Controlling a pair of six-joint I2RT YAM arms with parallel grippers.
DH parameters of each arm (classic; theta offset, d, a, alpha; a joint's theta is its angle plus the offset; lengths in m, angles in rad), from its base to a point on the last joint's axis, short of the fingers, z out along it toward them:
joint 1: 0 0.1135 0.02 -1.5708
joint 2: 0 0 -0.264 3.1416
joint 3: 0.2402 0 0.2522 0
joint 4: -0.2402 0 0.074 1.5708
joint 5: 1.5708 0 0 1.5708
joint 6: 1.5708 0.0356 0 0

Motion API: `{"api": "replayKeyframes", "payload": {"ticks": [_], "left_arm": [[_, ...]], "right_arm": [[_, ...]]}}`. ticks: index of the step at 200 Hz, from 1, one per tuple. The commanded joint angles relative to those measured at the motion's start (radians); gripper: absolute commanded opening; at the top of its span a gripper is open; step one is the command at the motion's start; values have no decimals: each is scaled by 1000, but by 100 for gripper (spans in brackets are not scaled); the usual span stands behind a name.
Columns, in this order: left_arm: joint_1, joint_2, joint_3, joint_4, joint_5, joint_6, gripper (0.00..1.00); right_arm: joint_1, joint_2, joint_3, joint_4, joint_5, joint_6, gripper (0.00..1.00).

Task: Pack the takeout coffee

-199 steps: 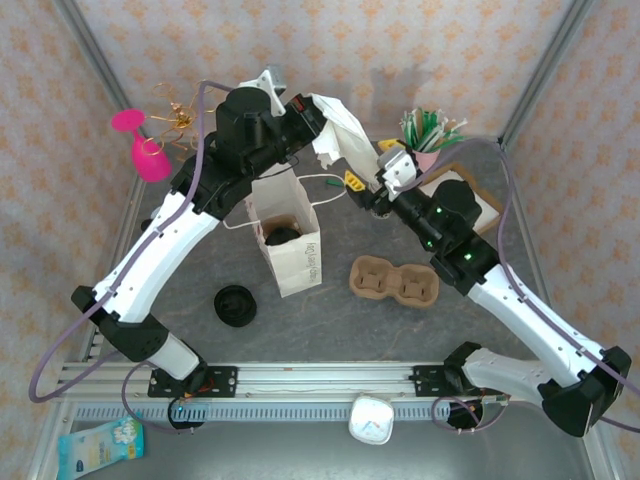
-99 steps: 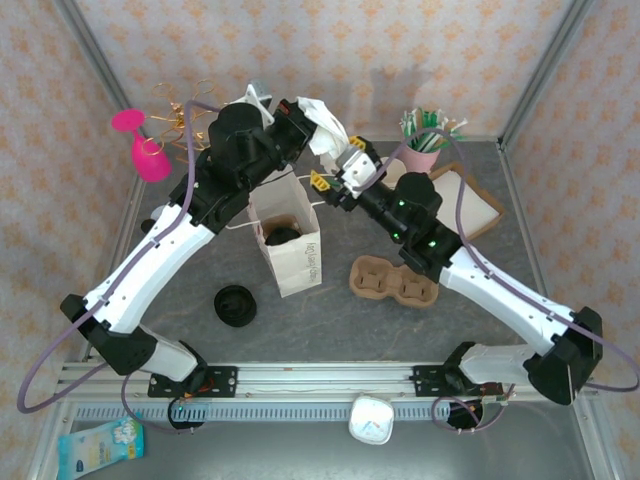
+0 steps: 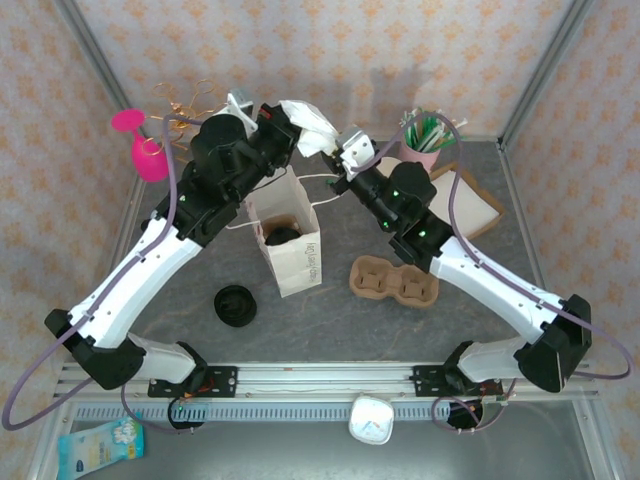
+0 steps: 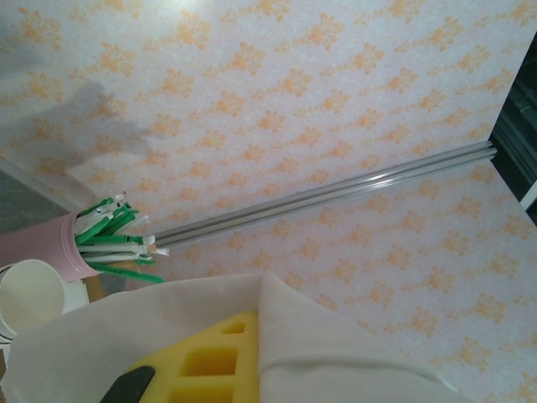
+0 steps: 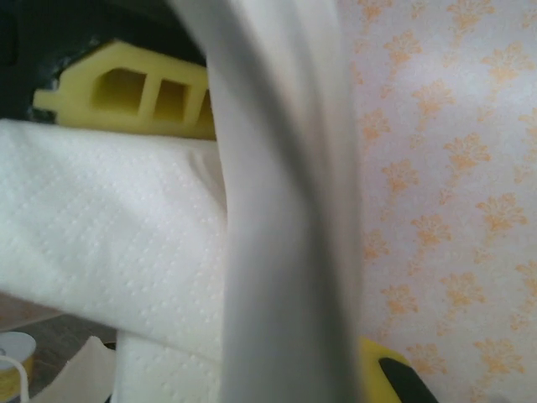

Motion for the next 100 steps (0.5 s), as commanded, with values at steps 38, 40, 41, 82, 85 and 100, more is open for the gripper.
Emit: {"api": "replayKeyframes", "payload": {"ticks": [38, 40, 41, 82, 85, 100], "left_arm": [[10, -103, 19, -52, -50, 284, 68], [11, -111, 16, -58, -52, 289, 68], [12, -114, 13, -60, -53, 297, 68], [18, -289, -131, -206, -236, 521, 75], [18, -298, -136, -221, -257, 531, 75], [23, -330, -170, -298, -351, 554, 75]], "right_arm": [[1, 16, 156, -270, -93, 380, 0], [1, 18, 160, -278, -96, 397, 0], [1, 20, 164, -285, -96, 405, 0], [64, 126, 353, -530, 40, 653, 0], [78, 138, 369, -544, 61, 657, 0], [131, 194, 448, -625, 132, 685, 0]]}}
